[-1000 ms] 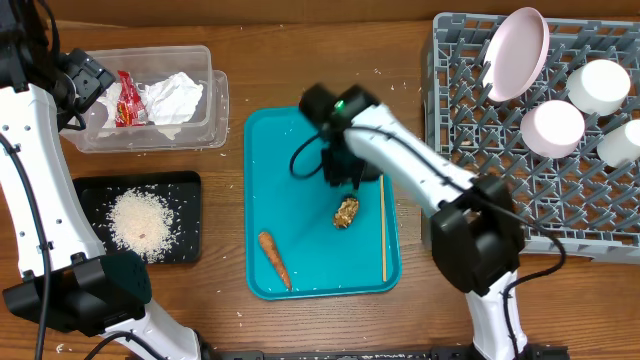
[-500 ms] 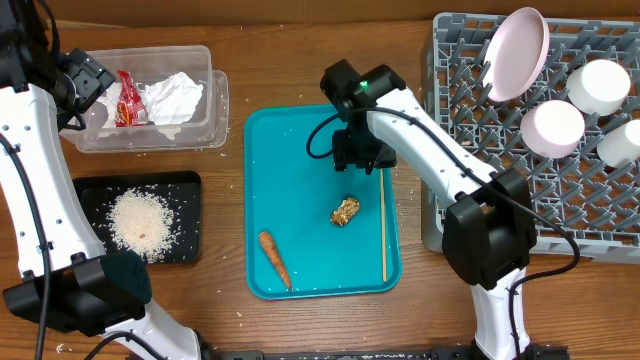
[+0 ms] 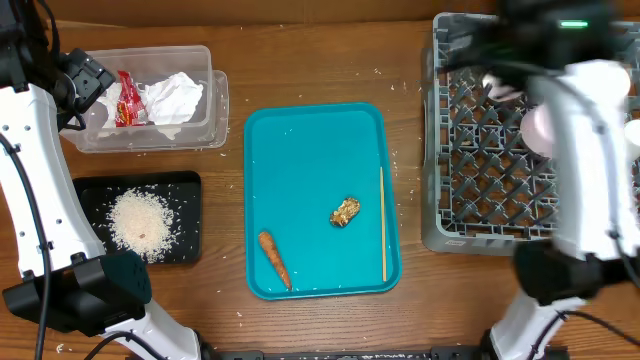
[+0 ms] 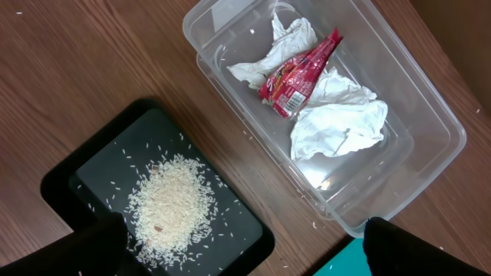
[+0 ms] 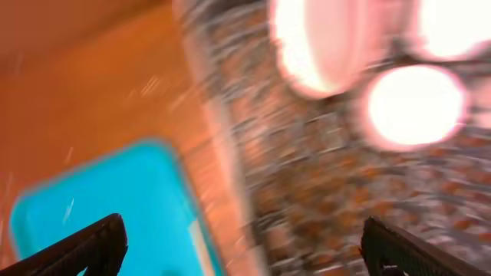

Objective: Sort waste into correct bins and load items into the dishwasher
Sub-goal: 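Retract the right gripper back to the dish rack side, then reach the left gripper to the brown food scrap and grasp it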

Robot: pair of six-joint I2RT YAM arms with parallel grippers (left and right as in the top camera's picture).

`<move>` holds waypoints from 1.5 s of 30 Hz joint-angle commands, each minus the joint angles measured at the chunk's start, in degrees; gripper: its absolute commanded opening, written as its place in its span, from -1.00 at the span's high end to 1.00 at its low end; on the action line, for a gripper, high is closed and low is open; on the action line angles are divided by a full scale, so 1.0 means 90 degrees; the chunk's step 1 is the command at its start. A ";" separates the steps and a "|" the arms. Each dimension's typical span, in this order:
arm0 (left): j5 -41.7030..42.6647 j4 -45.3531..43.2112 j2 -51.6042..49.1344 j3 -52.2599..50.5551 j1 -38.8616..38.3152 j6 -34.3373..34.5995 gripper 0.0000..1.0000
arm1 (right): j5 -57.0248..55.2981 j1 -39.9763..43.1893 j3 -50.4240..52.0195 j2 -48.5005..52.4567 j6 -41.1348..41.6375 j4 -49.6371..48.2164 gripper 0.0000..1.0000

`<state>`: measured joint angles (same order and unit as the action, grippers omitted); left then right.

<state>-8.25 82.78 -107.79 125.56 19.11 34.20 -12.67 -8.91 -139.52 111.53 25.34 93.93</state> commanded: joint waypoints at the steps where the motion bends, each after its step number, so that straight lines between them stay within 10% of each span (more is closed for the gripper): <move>1: -0.0083 0.0007 -0.0027 0.0022 -0.0044 0.0061 -1.00 | -0.0209 0.1401 -0.0087 -0.0170 0.0044 0.0073 -1.00; 11: -0.0083 0.0007 -0.0027 0.0022 -0.0044 0.0061 -1.00 | 0.1280 0.3968 -0.0073 -0.0109 0.0044 0.0345 -1.00; 26: 0.0393 -0.0359 -0.0027 0.0022 -0.0044 0.0393 -1.00 | 0.1421 0.4694 -0.0073 -0.0109 0.0044 0.0335 -1.00; 32: 0.3164 0.0185 -0.0056 0.0017 -0.0090 0.0211 -1.00 | 0.1421 0.4694 -0.0073 -0.0109 0.0044 0.0335 -1.00; 35: 0.4483 0.0551 -0.0073 -0.0017 -0.0474 -0.1355 -1.00 | 0.1421 0.4694 -0.0073 -0.0109 0.0044 0.0335 -1.00; 45: 0.2084 0.1243 -0.0075 -0.0153 -0.3808 -0.1994 -1.00 | 0.1421 0.4694 -0.0073 -0.0109 0.0044 0.0335 -1.00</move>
<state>21.06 94.61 -107.98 125.19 -4.49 19.73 -0.19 33.34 -139.85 111.07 25.50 97.08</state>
